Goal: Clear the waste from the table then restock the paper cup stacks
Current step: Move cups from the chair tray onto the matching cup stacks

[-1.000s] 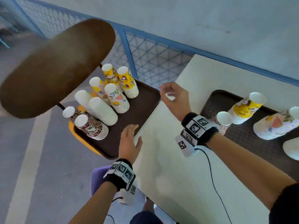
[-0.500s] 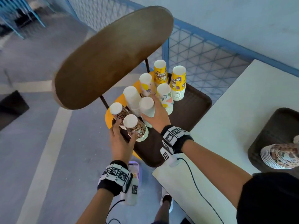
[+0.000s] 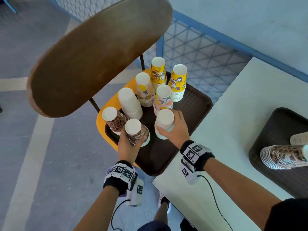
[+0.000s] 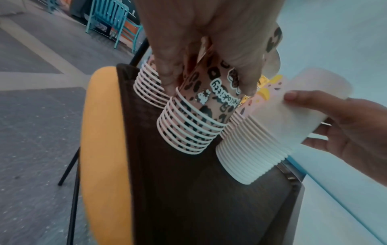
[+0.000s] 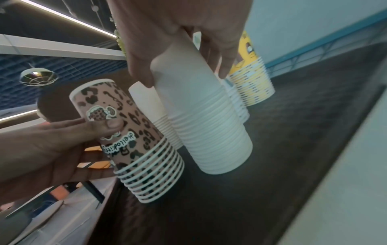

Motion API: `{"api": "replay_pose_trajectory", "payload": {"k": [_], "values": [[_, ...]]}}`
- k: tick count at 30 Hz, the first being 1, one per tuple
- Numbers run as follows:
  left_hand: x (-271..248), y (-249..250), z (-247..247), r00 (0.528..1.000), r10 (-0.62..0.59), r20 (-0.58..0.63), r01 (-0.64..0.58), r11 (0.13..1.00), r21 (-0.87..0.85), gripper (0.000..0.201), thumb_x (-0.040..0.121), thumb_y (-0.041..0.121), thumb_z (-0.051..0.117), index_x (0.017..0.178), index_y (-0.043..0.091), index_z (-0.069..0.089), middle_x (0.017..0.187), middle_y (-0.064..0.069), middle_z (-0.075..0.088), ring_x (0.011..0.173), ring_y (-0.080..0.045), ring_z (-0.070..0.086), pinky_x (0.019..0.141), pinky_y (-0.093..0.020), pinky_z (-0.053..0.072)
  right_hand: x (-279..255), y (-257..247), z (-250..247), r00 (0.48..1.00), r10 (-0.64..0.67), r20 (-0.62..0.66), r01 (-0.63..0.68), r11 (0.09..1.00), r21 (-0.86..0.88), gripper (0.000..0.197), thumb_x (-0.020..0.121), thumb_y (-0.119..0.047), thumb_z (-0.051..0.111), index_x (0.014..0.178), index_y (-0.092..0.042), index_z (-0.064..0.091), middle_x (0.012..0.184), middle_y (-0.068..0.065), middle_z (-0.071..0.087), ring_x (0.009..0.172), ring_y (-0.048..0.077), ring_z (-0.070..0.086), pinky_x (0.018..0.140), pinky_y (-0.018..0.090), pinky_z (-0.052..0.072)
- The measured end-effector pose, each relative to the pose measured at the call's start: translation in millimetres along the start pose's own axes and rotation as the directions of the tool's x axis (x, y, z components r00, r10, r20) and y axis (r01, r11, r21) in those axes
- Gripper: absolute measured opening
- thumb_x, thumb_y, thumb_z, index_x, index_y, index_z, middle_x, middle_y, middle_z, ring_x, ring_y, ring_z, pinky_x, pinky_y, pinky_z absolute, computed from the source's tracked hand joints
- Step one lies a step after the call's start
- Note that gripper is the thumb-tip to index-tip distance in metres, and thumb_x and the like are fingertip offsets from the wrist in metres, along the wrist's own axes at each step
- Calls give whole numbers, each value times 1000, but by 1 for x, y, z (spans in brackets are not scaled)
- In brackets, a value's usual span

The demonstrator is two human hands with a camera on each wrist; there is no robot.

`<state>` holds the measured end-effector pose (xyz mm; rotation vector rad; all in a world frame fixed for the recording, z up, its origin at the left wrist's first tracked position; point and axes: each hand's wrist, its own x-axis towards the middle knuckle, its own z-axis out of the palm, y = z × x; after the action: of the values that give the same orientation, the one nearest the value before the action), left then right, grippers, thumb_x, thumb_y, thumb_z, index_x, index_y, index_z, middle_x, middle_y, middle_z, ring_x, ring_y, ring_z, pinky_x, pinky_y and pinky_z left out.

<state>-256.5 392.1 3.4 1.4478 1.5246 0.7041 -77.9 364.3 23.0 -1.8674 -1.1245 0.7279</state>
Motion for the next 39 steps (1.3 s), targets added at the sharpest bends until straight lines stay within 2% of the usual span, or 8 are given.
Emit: {"api": "replay_pose_trajectory", "payload": {"k": [6, 9, 13, 16, 22, 29, 34, 39], "values": [[12, 14, 27, 983, 2, 182, 1, 1000, -12, 86, 61, 31, 78, 135, 18, 35, 135, -4, 51, 122, -16, 48, 106, -35, 39, 4, 24, -27, 982, 105, -155, -105, 994, 11, 81, 60, -18, 85, 129, -7, 42, 127, 11, 47, 119, 28, 47, 94, 26, 39], [12, 17, 38, 977, -62, 203, 78, 994, -72, 91, 59, 19, 84, 135, 17, 35, 128, 1, 51, 115, -9, 46, 99, -24, 34, 9, 32, -27, 969, 236, -68, -229, 969, 92, 89, 58, -19, 86, 132, -16, 37, 133, 7, 45, 121, 24, 47, 98, 31, 41], [11, 9, 48, 975, -157, 156, 173, 981, -92, 111, 37, 47, 78, 136, 25, 33, 127, 3, 54, 119, -16, 50, 106, -33, 37, 13, 38, -25, 941, 338, 24, -337, 927, 162, 90, 61, -18, 85, 135, -21, 32, 132, 4, 50, 121, 24, 48, 98, 32, 41], [12, 6, 55, 977, -183, 109, 192, 978, -80, 100, 50, 30, 86, 135, 26, 33, 132, -2, 54, 124, -22, 49, 105, -32, 37, 14, 41, -22, 927, 373, 42, -374, 914, 158, 90, 63, -20, 84, 136, -21, 32, 133, 4, 51, 123, 24, 48, 100, 33, 40], [8, 7, 66, 987, -156, 30, 157, 987, -28, 85, 62, 16, 82, 133, 21, 37, 129, -7, 56, 121, -25, 52, 96, -26, 37, 13, 45, -17, 926, 378, 14, -373, 906, 198, 85, 62, -17, 84, 133, -20, 38, 128, 3, 55, 110, 14, 49, 93, 24, 38], [1, 10, 64, 990, -138, 0, 138, 990, -15, 80, 65, 10, 80, 133, 17, 37, 130, -11, 55, 121, -27, 50, 94, -23, 32, -3, 35, -32, 940, 340, 23, -335, 911, 241, 84, 63, -17, 83, 133, -21, 38, 116, -4, 53, 105, 11, 47, 98, 31, 44], [-9, 31, 65, 996, -87, 0, 87, 996, 4, 78, 67, 11, 79, 133, 16, 37, 134, -12, 52, 125, -30, 47, 98, -26, 30, -33, 24, -83, 946, 324, -1, -304, 891, 337, 82, 64, -15, 83, 132, -23, 38, 120, -4, 53, 110, 13, 49, 98, 29, 44], [-38, 75, 91, 993, 40, 114, -44, 999, 29, 83, 65, 10, 81, 135, 11, 36, 137, -13, 50, 128, -27, 45, 99, -21, 27, -90, 40, -162, 938, 324, -120, -262, 892, 368, 72, 62, -14, 84, 121, -25, 43, 105, -15, 53, 100, 7, 52, 87, 20, 42]]}}
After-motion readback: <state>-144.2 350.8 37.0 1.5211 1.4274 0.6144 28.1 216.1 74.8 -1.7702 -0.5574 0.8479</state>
